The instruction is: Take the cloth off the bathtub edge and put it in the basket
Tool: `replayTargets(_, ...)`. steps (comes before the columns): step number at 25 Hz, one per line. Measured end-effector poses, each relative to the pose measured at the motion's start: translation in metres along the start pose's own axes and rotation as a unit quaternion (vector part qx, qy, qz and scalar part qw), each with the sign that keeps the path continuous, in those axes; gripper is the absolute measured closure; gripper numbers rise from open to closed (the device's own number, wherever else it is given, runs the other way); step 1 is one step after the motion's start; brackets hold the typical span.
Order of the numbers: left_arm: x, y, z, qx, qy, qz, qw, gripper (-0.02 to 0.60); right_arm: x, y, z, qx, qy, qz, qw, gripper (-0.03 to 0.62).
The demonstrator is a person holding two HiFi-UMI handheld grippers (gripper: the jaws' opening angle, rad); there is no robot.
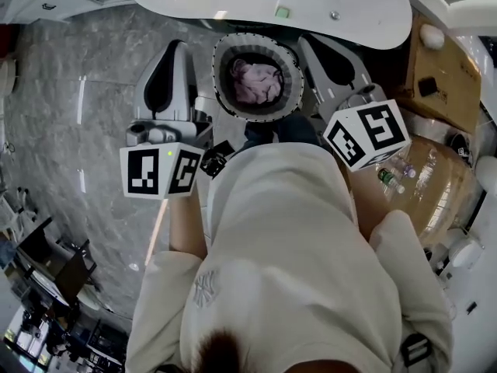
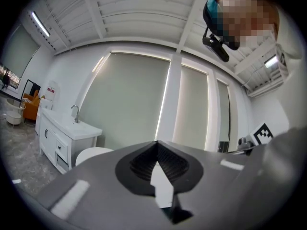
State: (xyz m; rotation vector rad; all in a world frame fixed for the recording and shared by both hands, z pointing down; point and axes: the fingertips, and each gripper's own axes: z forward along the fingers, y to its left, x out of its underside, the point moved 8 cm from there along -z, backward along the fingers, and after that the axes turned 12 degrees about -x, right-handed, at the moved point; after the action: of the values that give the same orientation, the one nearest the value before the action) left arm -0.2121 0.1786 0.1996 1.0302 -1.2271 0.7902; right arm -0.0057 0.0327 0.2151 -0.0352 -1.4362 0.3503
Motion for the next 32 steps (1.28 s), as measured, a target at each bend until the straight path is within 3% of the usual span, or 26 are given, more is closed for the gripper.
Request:
replayTargets(10,-0.011,0.0,-0.012,0.008,-0.007,-0.004,0.9999,0.534,-0.003,0.024,-0.012,-0.01,-0.008,-0.001,1.0,0.595)
replayTargets(32,-0.016,0.003,-0.023,0.035,-0.003,-0.003,0.9994,0.533,0.003,0.028,-0.029,0.037,0.005,0.009,0.999,0.595)
